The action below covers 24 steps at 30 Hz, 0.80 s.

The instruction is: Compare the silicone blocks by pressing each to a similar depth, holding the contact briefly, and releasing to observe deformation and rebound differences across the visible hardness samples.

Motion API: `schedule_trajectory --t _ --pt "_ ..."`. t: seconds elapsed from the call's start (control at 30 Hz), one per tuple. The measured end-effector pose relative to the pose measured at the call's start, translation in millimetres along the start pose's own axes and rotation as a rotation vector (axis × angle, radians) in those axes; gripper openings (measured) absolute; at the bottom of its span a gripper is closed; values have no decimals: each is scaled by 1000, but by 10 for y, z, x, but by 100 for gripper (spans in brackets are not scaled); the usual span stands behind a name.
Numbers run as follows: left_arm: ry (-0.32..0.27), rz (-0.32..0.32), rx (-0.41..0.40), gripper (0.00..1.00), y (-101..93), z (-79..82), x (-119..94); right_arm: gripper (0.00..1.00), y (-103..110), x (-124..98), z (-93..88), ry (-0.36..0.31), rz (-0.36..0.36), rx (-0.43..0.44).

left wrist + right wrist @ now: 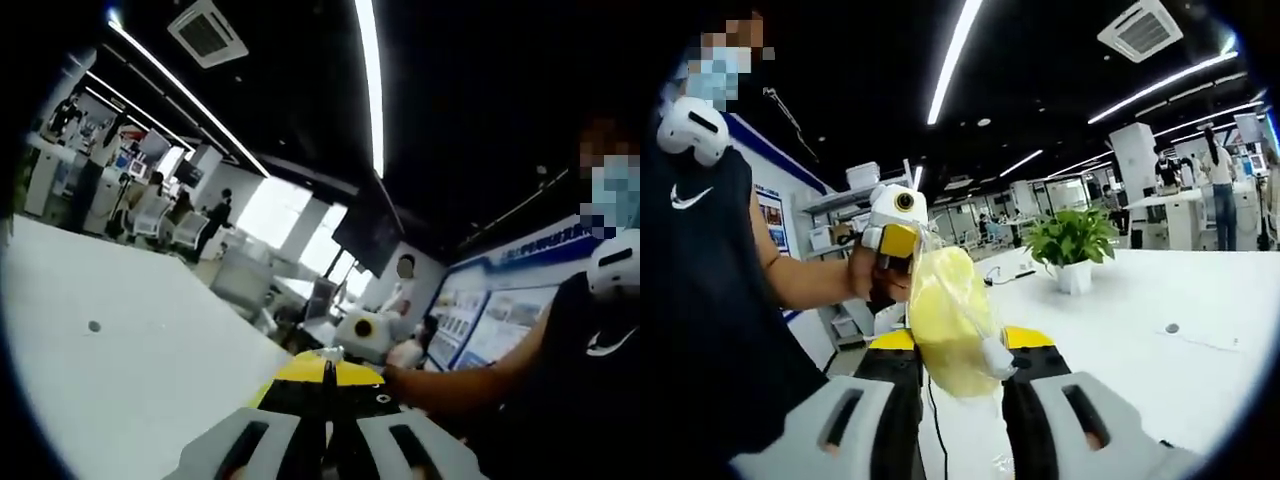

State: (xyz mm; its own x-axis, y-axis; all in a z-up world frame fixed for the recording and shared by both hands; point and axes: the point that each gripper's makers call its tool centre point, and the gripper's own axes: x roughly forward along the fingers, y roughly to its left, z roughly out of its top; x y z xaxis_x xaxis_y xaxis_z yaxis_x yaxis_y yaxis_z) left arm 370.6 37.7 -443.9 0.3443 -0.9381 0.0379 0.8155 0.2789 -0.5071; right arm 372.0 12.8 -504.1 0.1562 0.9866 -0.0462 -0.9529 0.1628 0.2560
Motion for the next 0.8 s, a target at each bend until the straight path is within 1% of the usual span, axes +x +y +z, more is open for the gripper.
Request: schedule_trajectory --t 0.07,0.13,0.23,0.33,0.4,0.6,0.8 --pt "-5 -1 -4 0 -8 -1 -22 24 7 2 7 -3 13 -11" --pt "0 4 -1 0 -3 -15 -28 24 17 11 -18 17 15 -22" --pt "-11 3 -9 0 0 -6 -57 23 43 18 -4 8 26 -20" --pt "-21 4 -10 0 -2 11 -68 22 43 28 20 -3 20 -36" --pt "-33 2 -15 0 -2 36 -80 20 83 35 37 -10 33 -15" --pt "-30 2 5 0 -14 53 -78 15 85 19 70 -14 19 -33" --pt "-40 3 8 0 -10 89 -70 12 74 28 115 -8 4 11"
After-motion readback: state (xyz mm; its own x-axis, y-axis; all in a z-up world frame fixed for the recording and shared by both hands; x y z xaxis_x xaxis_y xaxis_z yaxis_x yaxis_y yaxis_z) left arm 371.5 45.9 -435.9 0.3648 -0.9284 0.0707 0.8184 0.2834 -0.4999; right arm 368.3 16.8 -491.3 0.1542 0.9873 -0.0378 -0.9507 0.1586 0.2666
